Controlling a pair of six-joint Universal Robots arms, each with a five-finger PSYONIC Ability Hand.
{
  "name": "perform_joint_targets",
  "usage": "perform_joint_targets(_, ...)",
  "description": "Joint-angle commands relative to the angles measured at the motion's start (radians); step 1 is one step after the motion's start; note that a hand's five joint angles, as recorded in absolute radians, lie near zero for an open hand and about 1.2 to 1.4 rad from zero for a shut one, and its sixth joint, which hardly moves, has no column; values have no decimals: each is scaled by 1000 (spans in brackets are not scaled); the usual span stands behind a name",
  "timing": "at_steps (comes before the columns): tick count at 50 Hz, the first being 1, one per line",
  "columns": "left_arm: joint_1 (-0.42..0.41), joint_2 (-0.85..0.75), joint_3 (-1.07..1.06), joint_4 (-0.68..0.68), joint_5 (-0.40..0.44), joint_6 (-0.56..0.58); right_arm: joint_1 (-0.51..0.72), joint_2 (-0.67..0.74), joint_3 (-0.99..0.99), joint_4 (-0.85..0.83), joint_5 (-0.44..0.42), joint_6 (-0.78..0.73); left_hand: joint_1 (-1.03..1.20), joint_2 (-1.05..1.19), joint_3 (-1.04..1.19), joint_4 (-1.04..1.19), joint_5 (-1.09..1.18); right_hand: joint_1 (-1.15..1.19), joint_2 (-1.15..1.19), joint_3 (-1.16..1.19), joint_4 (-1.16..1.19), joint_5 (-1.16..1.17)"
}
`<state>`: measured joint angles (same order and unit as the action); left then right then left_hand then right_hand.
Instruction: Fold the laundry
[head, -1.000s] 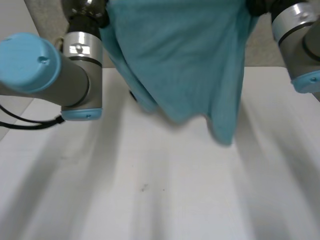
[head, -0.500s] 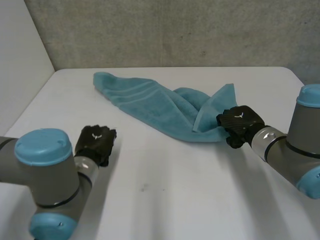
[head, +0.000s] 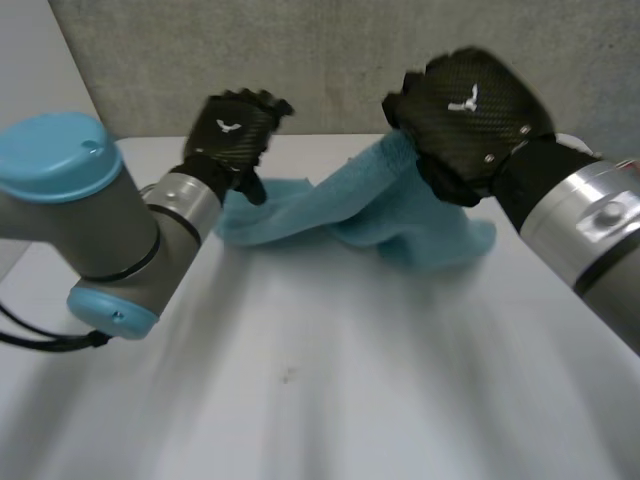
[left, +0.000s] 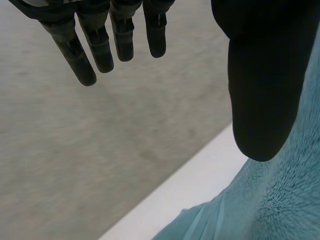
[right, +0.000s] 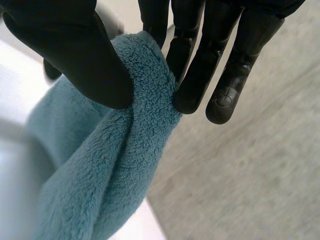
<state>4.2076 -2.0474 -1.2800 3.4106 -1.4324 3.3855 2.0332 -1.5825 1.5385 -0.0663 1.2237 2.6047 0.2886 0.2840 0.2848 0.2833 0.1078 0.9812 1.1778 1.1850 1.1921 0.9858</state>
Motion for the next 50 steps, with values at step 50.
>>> perform_joint_targets(50, -8, -188, 62, -14, 303, -207, -64, -10, -97, -60, 48, 60, -46, -41, -42, -40, -39, 415, 218, 211, 204, 236)
